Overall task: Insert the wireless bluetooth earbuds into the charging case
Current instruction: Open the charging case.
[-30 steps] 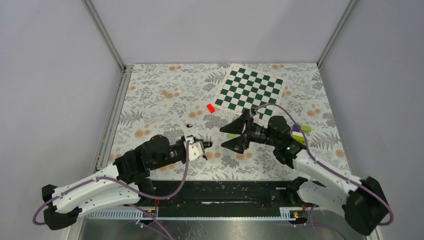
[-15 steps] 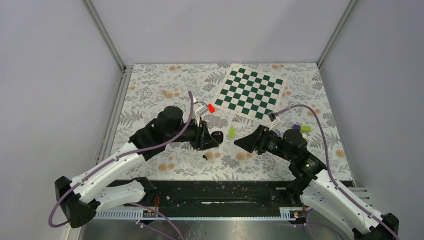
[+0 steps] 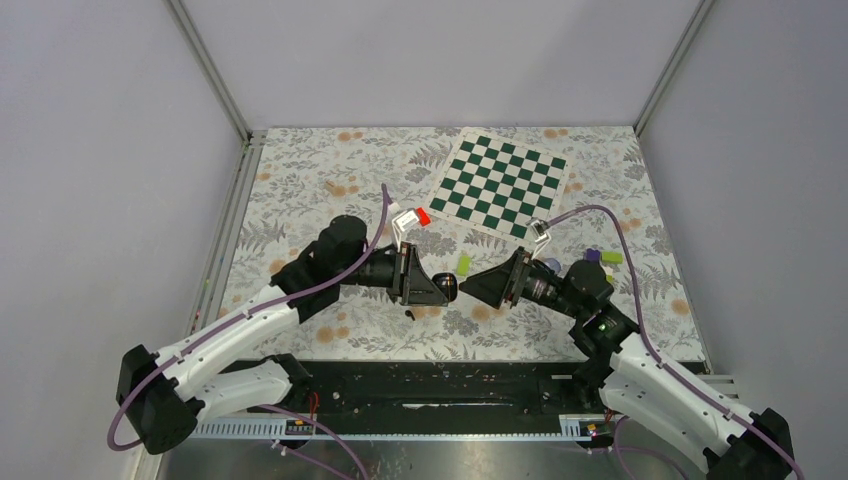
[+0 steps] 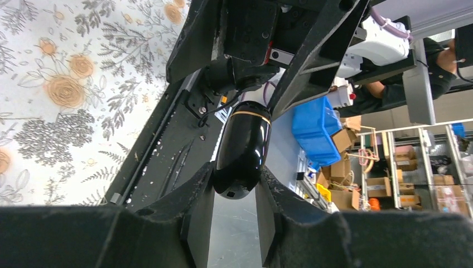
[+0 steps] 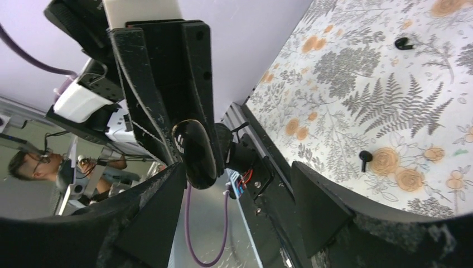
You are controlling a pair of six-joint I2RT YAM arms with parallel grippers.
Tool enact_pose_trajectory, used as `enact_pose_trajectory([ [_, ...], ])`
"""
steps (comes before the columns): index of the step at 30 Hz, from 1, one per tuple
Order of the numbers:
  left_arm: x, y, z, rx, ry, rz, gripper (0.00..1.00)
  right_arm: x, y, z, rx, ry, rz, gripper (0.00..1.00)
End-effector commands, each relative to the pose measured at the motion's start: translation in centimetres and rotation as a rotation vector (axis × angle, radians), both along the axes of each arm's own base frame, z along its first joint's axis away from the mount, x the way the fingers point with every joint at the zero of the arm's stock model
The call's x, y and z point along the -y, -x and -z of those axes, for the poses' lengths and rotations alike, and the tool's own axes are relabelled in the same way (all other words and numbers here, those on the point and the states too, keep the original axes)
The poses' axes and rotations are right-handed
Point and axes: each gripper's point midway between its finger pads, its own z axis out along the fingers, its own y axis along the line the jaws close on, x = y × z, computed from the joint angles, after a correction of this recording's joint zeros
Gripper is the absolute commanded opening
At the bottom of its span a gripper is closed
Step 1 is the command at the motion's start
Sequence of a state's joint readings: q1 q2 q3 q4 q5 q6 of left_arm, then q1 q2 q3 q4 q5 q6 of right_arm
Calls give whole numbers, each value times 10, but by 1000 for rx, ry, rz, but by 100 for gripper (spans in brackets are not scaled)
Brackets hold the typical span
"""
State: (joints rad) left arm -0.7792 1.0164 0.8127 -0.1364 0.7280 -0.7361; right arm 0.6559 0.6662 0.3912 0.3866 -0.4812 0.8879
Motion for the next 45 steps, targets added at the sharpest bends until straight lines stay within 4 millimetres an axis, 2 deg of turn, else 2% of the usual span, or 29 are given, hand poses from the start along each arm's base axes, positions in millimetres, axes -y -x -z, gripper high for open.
enact_pose_trajectory([
  [1,6,4,-21,2,95,43,0,-7,11,-38,100,-89,-67,74],
  [12,10,0,-26,13,115,41,0,-18,21,-44,89,-108,-128,56],
  [20,10,1,-24,6,114,49,0,-21,19,-44,86,-115,-117,48],
  [26,9,2,-21,8,108,47,0,-17,17,-45,88,-122,-88,49],
  [31,9,2,-20,8,111,50,0,-15,18,-50,96,-143,-79,43],
  [38,8,3,-19,9,109,53,0,-17,19,-52,92,-152,-97,27],
  [45,8,4,-21,14,115,56,0,-22,20,-50,73,-158,-124,22],
])
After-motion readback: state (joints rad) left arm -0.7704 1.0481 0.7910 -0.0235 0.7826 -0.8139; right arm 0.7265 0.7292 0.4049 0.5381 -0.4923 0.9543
